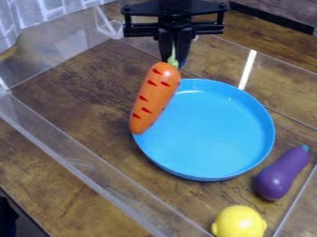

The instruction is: Put the carrot on the blue tray

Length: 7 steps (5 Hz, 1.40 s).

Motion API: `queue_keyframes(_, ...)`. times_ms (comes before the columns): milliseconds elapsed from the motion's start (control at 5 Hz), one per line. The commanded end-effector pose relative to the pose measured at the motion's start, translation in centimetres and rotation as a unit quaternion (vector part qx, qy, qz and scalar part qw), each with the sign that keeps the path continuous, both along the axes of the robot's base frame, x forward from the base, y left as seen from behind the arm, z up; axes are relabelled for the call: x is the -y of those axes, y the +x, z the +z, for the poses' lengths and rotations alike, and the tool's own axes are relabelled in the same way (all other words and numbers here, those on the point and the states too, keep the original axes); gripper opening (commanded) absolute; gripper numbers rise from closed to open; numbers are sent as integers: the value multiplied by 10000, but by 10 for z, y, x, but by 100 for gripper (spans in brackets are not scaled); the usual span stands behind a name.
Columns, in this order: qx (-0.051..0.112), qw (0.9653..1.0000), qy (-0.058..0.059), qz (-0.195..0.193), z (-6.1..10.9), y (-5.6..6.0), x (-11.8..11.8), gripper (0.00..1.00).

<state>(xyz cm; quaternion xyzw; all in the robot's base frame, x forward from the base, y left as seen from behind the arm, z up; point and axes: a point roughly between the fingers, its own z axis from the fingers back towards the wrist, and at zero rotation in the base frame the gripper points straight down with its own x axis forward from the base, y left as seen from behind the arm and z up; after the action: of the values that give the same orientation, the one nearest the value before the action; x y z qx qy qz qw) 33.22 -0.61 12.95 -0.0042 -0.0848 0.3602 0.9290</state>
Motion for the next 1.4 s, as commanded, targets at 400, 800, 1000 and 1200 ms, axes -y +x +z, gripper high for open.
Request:
queue_keyframes(400, 377, 9988, 58, -319, 33, 4, 15, 0)
queue_keyframes(800, 404, 9956, 116, -834, 15, 2, 37, 0)
queue_keyframes(1000, 416, 9920, 121, -1188, 19, 9, 49, 0)
queue_keyframes(1200, 403, 9877, 134, -1504, 18, 13, 54, 0)
